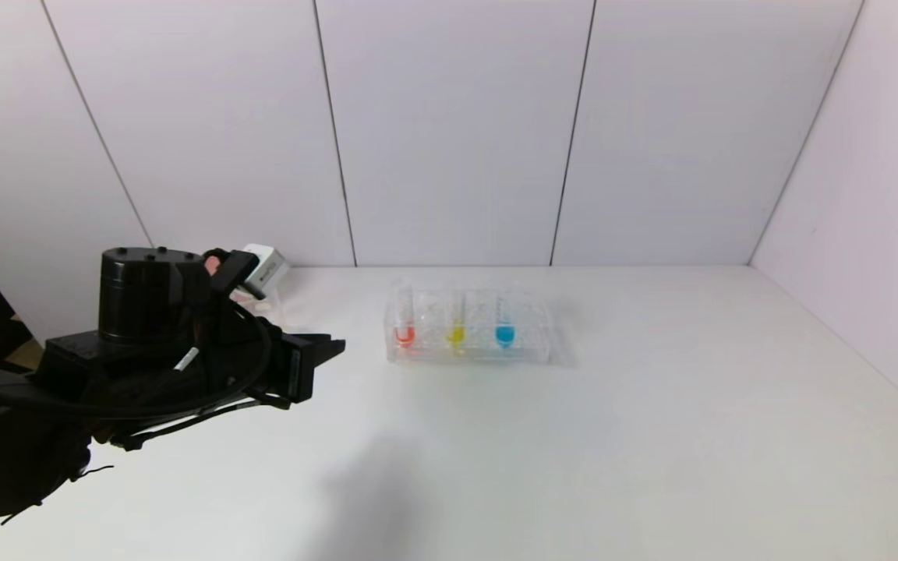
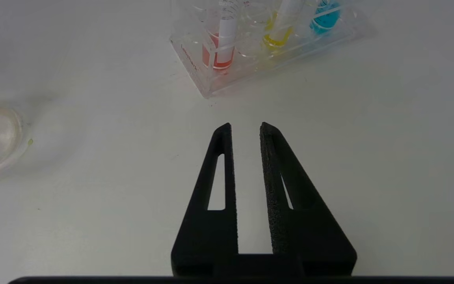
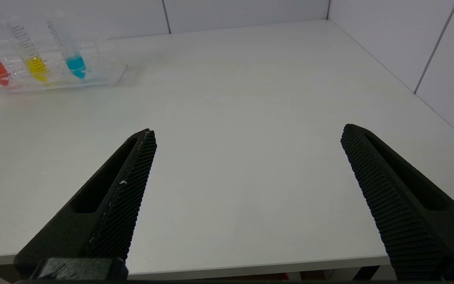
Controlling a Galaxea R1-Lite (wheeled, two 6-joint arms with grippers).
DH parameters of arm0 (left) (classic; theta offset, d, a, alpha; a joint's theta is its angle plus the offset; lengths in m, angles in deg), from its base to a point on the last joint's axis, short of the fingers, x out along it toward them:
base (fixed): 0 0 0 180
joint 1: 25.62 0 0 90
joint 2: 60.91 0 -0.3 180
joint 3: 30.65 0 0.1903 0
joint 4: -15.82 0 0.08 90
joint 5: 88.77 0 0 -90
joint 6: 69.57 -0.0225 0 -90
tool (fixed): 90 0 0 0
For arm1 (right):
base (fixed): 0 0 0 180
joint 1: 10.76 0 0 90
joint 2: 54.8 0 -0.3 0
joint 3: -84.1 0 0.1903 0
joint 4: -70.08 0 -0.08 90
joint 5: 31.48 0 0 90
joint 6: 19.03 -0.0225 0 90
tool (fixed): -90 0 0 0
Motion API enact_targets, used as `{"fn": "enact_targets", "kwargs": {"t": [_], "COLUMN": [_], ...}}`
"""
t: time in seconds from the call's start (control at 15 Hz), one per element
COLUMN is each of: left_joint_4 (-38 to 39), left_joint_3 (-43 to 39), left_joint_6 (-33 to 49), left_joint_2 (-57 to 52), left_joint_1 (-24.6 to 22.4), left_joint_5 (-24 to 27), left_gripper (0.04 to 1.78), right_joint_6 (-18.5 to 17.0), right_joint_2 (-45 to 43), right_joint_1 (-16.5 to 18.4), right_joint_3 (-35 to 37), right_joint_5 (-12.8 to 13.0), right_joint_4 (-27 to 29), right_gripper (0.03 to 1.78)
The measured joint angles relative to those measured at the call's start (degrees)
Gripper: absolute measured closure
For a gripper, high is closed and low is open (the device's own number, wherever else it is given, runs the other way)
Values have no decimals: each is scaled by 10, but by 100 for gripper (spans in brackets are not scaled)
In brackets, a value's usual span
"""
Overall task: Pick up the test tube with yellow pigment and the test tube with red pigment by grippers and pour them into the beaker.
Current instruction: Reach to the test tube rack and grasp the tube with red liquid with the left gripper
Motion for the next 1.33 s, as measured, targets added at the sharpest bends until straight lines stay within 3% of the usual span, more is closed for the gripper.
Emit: {"fn": "enact_targets", "kwargs": {"t": [0.4,0.6,0.8,1.13,1.33], "left_joint_4": [21,42,112,303,327], "left_joint_3": [22,23,27,46,75], "left_joint_6": [-2,-3,-3,1,1], "left_joint_2": [36,63,115,224,252], "left_joint_1": [57,83,106,159,172], "left_joint_5": [-51,-101,-162,-317,-380], "left_gripper": [46,17,10,10,10], "right_joint_6": [0,0,0,0,0], "right_joint_2": [0,0,0,0,0], "right_joint_1": [0,0,0,0,0], "right_joint_3": [0,0,0,0,0], "right_joint_5": [0,0,0,0,0], "right_joint_4": [0,0,0,0,0], "right_gripper": [10,10,10,10,10]}}
